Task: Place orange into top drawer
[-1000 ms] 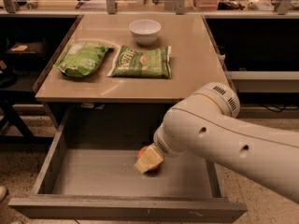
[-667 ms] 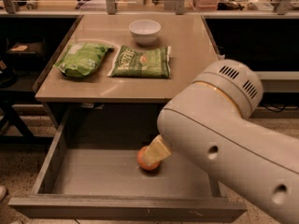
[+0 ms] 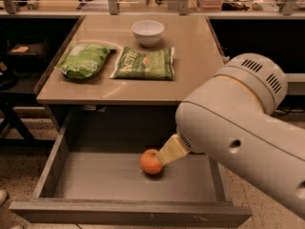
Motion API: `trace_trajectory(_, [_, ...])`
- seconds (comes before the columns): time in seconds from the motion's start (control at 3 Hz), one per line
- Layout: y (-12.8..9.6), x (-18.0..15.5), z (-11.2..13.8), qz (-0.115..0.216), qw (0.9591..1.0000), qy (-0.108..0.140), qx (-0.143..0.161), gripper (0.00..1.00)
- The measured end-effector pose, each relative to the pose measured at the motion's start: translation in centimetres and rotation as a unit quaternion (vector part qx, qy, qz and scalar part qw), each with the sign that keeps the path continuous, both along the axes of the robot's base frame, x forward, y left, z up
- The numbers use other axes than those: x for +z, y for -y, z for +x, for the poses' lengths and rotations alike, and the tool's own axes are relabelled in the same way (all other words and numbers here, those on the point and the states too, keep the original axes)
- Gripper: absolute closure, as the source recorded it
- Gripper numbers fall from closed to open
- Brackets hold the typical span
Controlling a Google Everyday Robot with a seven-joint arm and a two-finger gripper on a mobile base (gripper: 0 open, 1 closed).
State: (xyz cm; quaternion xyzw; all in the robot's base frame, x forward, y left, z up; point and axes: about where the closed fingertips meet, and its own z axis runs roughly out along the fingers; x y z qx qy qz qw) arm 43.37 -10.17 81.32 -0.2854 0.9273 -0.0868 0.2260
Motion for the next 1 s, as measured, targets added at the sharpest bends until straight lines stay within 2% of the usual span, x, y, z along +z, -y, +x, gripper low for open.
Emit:
trace_trajectory(0.33, [7.8, 3.7, 1.5, -0.01, 0.9955, 0.025, -0.091, 0.0])
trace_trajectory(0.67, [16.6, 9.7, 0.2, -0.043, 0.9787, 0.053, -0.194, 0.0])
trace_trajectory(1.0, [17.1, 10.4, 0.1, -0.047, 0.9771, 0.053, -0.201, 0.0])
